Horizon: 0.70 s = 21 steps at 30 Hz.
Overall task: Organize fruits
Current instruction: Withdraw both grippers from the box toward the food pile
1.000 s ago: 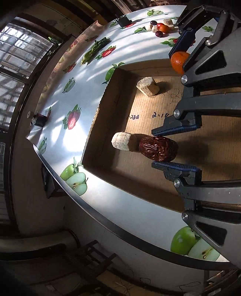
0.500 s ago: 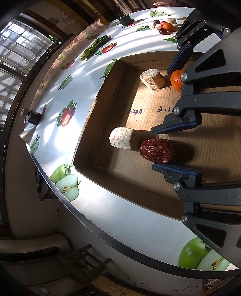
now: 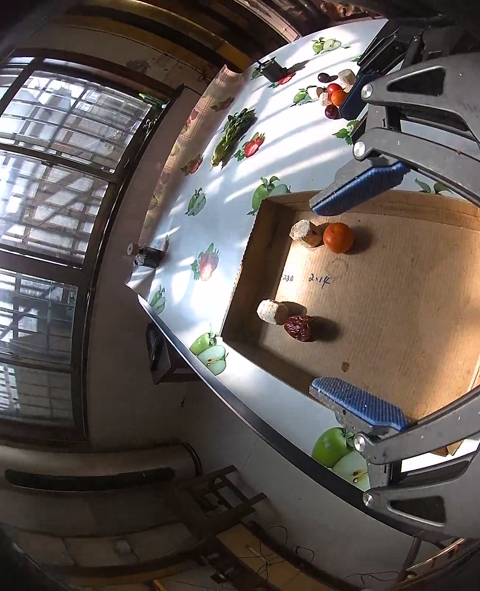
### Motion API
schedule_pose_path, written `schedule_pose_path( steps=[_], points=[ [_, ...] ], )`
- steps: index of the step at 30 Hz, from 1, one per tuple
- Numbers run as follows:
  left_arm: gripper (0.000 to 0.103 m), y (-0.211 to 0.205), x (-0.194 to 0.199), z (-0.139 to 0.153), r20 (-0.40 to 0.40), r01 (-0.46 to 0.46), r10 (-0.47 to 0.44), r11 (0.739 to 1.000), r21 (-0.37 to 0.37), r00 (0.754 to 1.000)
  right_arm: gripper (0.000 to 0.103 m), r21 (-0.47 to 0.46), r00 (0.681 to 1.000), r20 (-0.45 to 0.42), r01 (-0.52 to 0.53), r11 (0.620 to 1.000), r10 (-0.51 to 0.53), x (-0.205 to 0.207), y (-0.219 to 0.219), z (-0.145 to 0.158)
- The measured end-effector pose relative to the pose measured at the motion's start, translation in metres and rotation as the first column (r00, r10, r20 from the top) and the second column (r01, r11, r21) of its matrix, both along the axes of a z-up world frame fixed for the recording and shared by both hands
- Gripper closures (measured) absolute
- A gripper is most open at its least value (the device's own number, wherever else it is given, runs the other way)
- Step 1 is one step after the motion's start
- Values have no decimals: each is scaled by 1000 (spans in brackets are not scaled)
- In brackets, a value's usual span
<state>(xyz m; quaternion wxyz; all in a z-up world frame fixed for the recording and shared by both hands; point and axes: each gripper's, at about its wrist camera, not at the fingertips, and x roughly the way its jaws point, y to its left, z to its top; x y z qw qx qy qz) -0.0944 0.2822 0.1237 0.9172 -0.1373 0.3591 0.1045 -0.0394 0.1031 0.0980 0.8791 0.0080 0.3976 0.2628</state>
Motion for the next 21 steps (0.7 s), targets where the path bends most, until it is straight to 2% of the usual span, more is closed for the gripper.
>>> schedule_pose_path(
  steps=[3, 6, 10, 13, 17, 21],
  points=[
    [11, -32, -24, 3, 45, 56, -54, 998, -34, 998, 43, 31, 993, 50, 103, 994, -105, -23, -46, 10],
    [11, -57, -42, -4, 62, 70, -66, 995, -77, 996, 40, 56, 966, 82, 243, 968, -247, -47, -105, 11],
    [11, -91, -39, -10, 25, 117, -116, 992, -51, 993, 39, 107, 909, 35, 409, 906, -415, -63, -181, 5],
    [11, -113, -41, -12, 24, 147, -146, 988, -40, 989, 39, 139, 864, 4, 499, 856, -504, -72, -226, 1],
    [11, -146, -39, -13, 0, 213, -213, 977, 5, 977, 40, 145, 834, -29, 549, 823, -551, -76, -260, -6],
    [11, -166, -38, -18, -25, 242, -242, 970, 34, 970, 40, 157, 831, -57, 554, 817, -553, -76, -274, -16]
  ],
)
